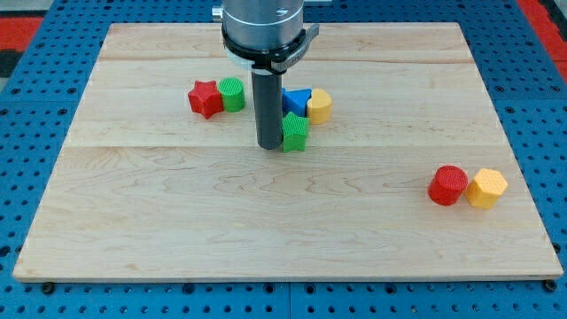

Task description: Move the green star below the blue cube

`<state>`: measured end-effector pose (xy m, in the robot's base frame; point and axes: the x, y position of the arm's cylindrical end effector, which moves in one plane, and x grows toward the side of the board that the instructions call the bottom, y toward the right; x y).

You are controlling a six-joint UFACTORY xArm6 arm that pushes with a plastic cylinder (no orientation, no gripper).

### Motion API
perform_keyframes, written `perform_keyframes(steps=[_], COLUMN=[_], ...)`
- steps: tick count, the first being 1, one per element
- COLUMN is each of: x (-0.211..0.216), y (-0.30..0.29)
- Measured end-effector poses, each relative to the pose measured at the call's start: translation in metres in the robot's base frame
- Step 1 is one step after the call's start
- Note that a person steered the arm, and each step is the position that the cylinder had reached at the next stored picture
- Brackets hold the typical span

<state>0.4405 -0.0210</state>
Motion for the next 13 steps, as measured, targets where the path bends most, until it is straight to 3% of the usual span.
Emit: perform_keyframes(steps=[2,3,7,10,13], x=[0.041,0.042,0.017,0.018,-0.005], y=[0.051,0.081,0.020,0.069,0.027])
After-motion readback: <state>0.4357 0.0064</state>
